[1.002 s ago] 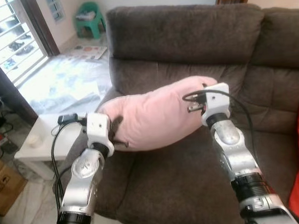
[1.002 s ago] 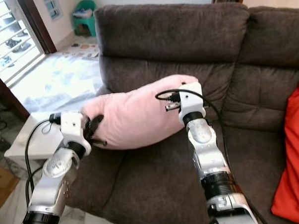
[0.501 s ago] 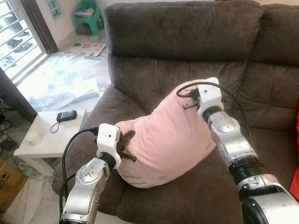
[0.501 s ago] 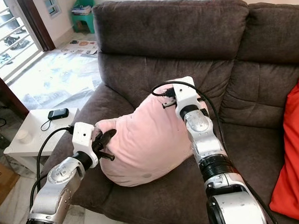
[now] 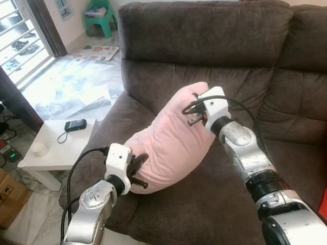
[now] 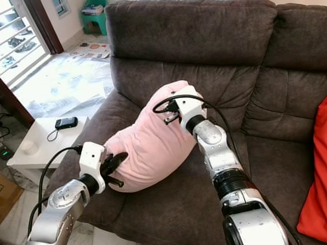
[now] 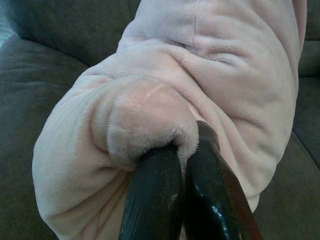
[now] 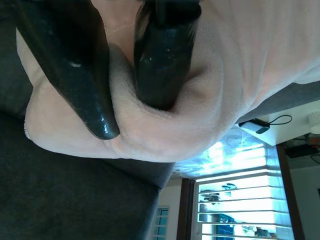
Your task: Move the pillow to the sofa from floor
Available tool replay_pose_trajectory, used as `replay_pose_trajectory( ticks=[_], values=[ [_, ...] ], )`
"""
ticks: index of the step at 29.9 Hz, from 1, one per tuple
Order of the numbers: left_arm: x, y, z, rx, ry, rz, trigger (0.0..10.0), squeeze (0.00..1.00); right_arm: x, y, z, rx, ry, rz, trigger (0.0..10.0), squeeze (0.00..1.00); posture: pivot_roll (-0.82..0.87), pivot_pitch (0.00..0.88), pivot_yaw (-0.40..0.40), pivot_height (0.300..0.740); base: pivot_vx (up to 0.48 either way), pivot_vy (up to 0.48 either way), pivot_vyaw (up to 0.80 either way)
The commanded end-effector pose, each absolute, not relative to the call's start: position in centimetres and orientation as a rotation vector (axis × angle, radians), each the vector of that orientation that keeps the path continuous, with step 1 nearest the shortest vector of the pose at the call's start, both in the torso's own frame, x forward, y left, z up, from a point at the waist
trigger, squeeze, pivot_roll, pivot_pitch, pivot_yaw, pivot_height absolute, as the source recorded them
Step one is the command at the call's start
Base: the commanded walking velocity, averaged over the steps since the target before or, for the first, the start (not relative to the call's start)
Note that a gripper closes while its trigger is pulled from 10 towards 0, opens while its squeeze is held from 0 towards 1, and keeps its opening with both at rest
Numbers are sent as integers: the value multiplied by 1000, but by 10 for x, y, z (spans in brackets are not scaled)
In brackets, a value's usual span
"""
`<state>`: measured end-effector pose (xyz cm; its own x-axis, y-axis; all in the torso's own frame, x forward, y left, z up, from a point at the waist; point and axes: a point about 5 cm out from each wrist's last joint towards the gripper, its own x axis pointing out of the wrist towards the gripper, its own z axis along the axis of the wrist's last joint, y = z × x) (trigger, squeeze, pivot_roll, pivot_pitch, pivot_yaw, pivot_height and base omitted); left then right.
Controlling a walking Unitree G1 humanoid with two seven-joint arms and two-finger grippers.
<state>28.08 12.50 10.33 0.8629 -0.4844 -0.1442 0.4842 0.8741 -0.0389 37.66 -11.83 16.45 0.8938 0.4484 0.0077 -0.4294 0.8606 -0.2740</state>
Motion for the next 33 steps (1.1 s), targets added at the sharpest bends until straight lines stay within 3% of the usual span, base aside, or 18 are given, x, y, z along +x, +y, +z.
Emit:
replay_pose_trajectory(
  ticks=[1,33],
  values=[
    [280,107,120,5,79,-606,10000,0,375,-96,177,-273,-142,557,10000,1000,-29,64,31,740,0,0,0],
    [289,126,114,17,68,-413,10000,0,379,-111,176,-278,-137,442,10000,1000,-28,70,32,740,0,0,0]
  ],
)
